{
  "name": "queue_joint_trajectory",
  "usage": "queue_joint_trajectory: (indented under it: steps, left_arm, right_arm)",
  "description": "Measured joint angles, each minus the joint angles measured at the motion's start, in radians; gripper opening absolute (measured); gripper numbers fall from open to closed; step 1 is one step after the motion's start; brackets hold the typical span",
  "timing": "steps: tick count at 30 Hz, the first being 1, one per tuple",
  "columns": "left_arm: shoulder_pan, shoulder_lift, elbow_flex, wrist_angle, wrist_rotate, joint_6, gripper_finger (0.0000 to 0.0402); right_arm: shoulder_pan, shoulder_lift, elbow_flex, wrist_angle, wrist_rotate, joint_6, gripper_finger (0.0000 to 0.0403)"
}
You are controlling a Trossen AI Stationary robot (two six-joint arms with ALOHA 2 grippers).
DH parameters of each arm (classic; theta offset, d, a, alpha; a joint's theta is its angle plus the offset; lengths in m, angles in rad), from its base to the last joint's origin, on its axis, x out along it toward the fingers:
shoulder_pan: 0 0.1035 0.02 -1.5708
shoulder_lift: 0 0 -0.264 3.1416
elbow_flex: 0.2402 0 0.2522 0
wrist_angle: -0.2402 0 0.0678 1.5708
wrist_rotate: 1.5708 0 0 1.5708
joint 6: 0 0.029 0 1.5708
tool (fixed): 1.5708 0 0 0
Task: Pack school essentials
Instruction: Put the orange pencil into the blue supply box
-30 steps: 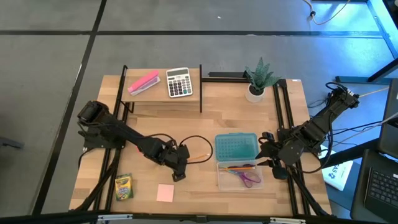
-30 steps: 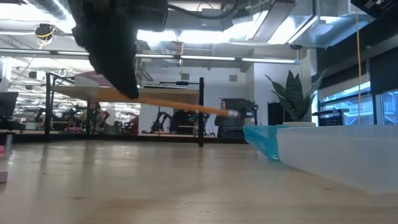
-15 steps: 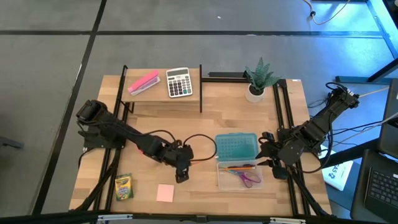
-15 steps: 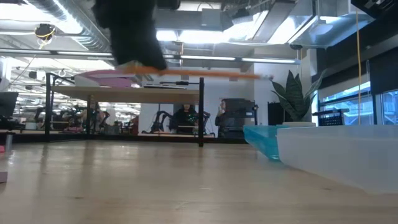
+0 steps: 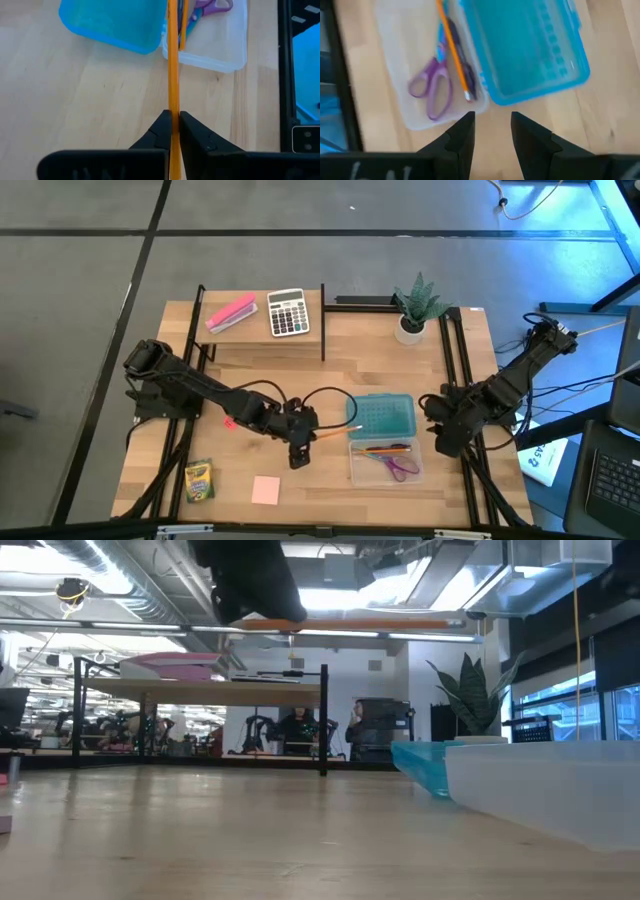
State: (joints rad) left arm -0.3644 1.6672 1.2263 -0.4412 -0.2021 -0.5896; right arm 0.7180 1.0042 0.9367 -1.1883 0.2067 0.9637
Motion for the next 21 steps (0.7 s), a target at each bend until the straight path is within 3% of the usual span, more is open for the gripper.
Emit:
queue_joint_trajectory:
  steps: [10, 21]
  left_arm:
    - [0.0, 0.0, 0.0, 0.001, 0.0, 0.0, 0.0014]
    - [0.0, 0.0, 0.0, 0.001, -0.015, 0.0, 0.0014]
  right_arm:
    - [0.0, 0.001, -0.192, 0.044, -0.103, 0.105, 0.0129]
    - [-0.001, 0.001, -0.425, 0.375, -0.165, 0.089, 0.0129]
